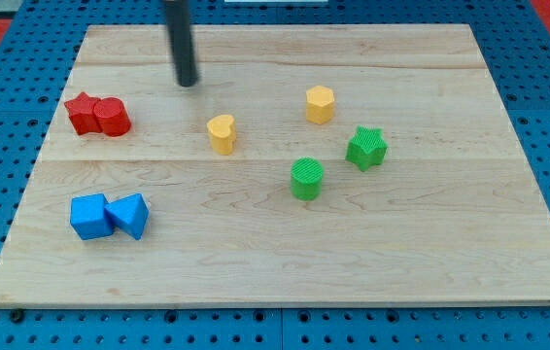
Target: Push the red blocks slightly towards the top left of the board
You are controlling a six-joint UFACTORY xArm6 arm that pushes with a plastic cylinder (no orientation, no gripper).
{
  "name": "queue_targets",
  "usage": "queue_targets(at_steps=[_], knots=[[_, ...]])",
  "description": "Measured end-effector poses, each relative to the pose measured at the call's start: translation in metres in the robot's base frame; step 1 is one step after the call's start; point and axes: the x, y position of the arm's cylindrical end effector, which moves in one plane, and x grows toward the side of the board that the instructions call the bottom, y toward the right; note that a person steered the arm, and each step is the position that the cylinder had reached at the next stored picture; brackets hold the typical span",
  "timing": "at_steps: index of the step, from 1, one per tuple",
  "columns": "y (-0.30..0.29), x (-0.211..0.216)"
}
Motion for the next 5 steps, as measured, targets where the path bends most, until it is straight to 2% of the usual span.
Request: queue_targets(at_steps=[1, 2, 3, 4, 5], knots=[[-0.068, 0.003], [-0.139, 0.037], [-0.144, 0.042], [-0.117, 0.057], [-0.109, 0.106]])
